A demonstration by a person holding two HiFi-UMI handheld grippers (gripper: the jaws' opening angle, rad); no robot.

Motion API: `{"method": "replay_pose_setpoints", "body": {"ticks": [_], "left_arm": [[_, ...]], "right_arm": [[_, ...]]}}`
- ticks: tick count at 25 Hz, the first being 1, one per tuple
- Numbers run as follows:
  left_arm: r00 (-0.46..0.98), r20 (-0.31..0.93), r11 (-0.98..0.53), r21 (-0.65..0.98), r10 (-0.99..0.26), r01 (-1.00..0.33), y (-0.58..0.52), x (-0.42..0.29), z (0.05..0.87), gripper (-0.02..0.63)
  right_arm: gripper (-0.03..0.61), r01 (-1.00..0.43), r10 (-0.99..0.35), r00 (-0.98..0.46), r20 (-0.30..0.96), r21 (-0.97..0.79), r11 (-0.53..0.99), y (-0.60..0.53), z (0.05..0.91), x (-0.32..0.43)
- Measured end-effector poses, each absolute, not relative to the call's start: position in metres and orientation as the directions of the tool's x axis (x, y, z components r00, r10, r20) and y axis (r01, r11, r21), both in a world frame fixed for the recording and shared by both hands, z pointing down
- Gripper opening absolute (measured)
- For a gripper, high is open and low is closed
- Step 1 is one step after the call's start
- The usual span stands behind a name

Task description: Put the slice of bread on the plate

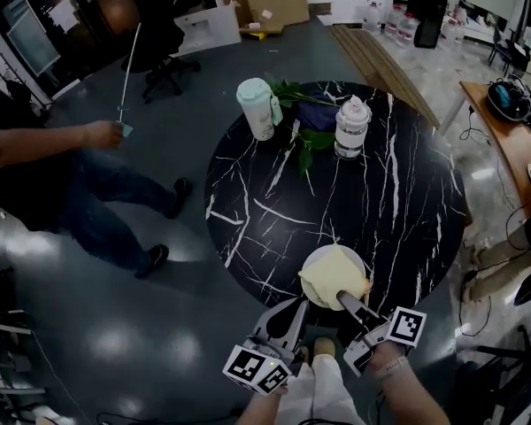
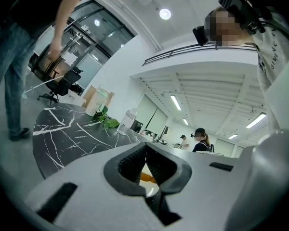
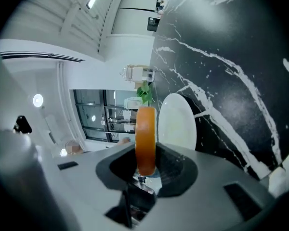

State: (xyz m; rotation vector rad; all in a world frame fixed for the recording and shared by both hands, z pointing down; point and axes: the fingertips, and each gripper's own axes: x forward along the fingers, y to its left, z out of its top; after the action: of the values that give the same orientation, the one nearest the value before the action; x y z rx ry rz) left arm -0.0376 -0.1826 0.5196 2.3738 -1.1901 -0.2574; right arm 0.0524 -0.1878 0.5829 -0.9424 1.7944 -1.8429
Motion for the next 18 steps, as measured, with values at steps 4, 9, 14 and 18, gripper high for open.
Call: {"method": "replay_pose_setpoints", "body": {"ticks": [4, 9, 14, 18], "left_arm": [[0.61, 0.035, -0.514, 0.502, -0.792, -0.696, -0.182, -0.03, 0.525, 0.008], [0.603, 0.028, -0.504, 0.52, -0.797, -0.69, -0.181, -0.033, 0.524, 0.008], [0.599, 0.022, -0.5, 0.528, -0.8, -0.687, -0.181, -0.037, 0.523, 0.008], [0.602, 0.011, -0.5, 0.544, -0.799, -0.674, -0.181, -0.036, 0.521, 0.008]], "right_arm": [[0.092, -0.139, -0.695, -0.693, 0.194, -0.981, -0.135, -0.191, 0.592, 0.048], [0.092, -0.133, -0.696, -0.681, 0.226, -0.973, -0.186, -0.194, 0.6, 0.048], [0.092, -0.157, -0.686, -0.676, 0.27, -0.962, -0.224, -0.195, 0.603, 0.05], [0.094, -0.207, -0.68, -0.669, 0.301, -0.954, -0.218, -0.197, 0.603, 0.054]]}}
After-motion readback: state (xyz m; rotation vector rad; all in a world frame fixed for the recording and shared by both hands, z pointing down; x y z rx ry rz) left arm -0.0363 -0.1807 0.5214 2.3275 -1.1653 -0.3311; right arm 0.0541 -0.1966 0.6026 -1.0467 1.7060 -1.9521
